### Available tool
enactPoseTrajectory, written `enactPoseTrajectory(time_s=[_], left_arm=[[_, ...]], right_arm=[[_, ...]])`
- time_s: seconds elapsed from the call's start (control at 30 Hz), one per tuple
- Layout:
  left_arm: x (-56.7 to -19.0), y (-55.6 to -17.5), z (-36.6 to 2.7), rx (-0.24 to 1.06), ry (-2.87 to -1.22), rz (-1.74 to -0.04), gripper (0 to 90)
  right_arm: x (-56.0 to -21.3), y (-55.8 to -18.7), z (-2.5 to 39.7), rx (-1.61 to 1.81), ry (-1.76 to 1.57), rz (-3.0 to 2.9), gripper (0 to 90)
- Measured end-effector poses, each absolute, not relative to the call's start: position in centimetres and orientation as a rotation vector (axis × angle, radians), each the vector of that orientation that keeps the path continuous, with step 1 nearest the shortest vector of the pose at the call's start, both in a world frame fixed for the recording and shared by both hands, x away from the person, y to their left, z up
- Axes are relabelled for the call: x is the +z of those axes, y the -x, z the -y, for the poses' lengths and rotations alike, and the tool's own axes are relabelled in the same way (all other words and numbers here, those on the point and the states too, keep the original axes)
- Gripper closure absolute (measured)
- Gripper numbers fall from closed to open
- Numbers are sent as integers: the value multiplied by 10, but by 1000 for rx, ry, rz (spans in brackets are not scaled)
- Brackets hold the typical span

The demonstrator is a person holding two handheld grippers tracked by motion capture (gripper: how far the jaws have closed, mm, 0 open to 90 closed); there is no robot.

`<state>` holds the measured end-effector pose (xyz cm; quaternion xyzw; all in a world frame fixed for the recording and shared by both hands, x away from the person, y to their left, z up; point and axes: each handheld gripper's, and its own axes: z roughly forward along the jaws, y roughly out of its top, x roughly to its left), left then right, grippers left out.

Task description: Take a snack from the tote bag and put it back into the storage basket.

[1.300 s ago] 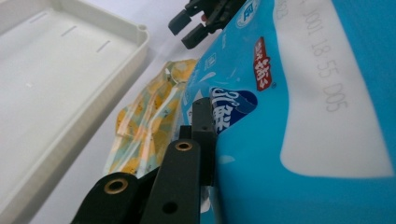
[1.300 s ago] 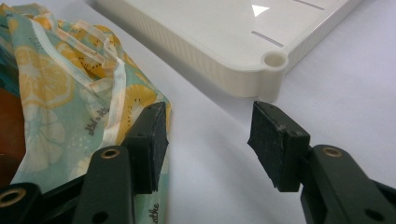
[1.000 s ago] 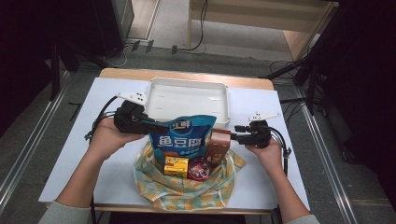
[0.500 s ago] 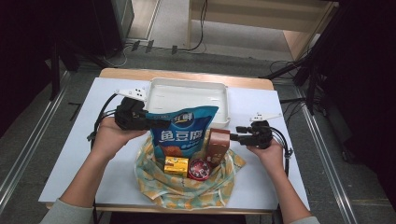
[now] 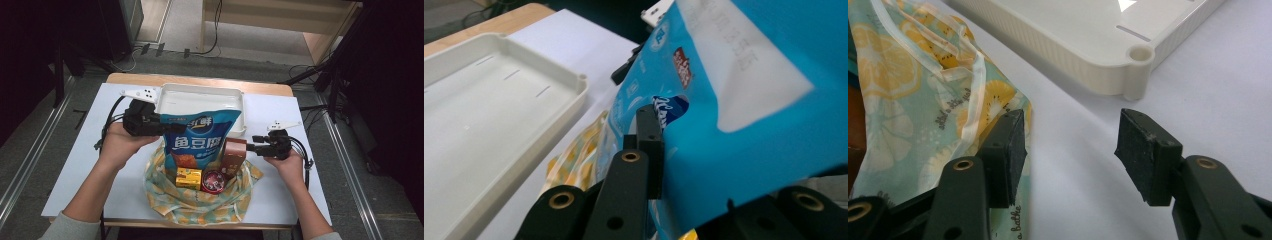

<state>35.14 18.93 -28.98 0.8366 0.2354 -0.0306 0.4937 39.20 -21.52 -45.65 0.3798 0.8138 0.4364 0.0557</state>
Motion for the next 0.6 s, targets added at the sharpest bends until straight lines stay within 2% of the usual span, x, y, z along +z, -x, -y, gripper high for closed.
enactPoseTrajectory(time_s=[0.6], left_arm=[[-242,-353,-187,30,-2048,-539,887]], right_arm=[[-456,-391,214,1323,-1146,-2473,466]])
